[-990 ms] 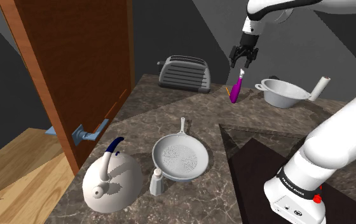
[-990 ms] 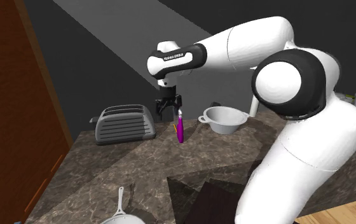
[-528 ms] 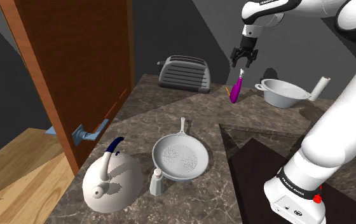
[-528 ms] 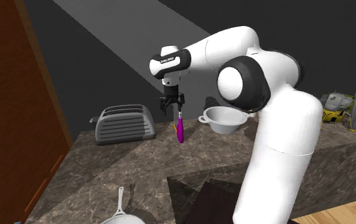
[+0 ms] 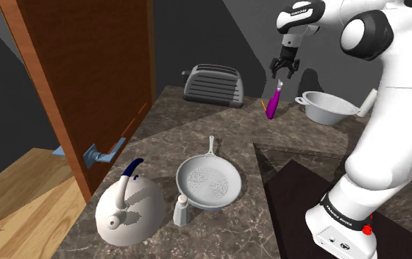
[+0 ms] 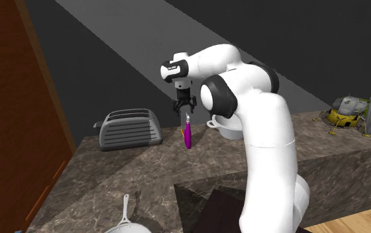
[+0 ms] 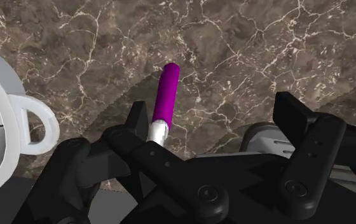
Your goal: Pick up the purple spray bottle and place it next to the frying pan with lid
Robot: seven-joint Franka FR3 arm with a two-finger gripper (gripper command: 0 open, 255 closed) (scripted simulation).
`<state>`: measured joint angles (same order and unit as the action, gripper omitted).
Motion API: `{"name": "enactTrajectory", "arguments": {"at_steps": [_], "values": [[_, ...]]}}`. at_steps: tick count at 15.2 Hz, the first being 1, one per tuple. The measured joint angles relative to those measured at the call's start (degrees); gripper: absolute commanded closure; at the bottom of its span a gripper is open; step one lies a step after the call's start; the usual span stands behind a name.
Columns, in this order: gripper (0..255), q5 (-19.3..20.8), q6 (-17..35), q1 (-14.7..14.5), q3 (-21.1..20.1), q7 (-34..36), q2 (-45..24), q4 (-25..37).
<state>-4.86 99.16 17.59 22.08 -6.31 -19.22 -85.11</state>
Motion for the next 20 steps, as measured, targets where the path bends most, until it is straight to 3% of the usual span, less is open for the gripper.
{"name": "enactTrajectory", "arguments": {"at_steps": [5, 12, 18, 19, 20], "values": [[0, -2.7, -3.7, 4.8, 0.8, -1.1, -10.2, 12.5], [0, -3.1, 1.0, 4.9, 0.7, -1.4, -11.3, 8.8], [0, -3.1, 1.5, 4.9, 0.7, -1.4, -11.3, 8.3], [255, -3.1, 1.5, 4.9, 0.7, -1.4, -11.3, 8.3], [255, -3.1, 1.5, 4.9, 0.7, -1.4, -11.3, 8.3]]}}
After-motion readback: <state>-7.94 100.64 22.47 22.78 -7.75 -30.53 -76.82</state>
